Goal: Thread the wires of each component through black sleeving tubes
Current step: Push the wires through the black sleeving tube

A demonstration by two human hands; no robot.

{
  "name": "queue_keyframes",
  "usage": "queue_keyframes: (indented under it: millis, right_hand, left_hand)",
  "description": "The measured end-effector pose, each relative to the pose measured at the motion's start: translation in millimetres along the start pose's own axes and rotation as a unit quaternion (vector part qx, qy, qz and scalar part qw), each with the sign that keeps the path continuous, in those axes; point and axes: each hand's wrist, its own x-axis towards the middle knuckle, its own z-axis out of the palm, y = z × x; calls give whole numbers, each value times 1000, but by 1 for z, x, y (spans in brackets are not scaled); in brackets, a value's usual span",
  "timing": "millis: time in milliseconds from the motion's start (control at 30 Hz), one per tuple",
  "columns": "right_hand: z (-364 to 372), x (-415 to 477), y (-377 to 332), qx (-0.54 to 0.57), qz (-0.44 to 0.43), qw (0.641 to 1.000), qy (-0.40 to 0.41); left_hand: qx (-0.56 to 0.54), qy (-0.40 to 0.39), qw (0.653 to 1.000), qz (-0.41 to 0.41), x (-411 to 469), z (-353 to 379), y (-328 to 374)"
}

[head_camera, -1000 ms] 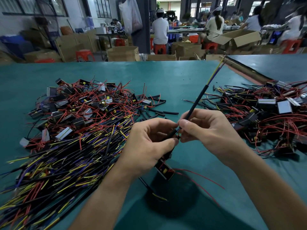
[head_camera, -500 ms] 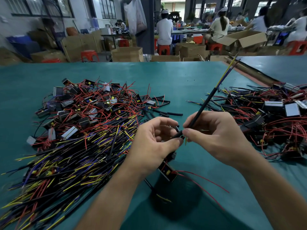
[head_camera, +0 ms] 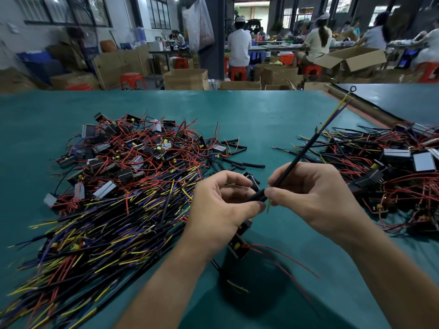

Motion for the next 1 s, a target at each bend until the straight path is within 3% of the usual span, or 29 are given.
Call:
queue_keyframes:
  millis: [200,400,700,1000]
  right_hand:
    - [-3,0,-3,-12,-3,1000,-5]
    - [-4,1,-6,22,47,998,-34]
    - [0,1,-1,8,2,999,42]
    - [-4,-1,-3,-36,-37,999,18]
  left_hand:
    - [-15,15,1000,-8,1,1,-2]
    - [-6,5,1000,5,1,0,0]
    - [-28,8,1000,-10,-1,5,-3]
    - [-47,5,999,-24,1,4,-4]
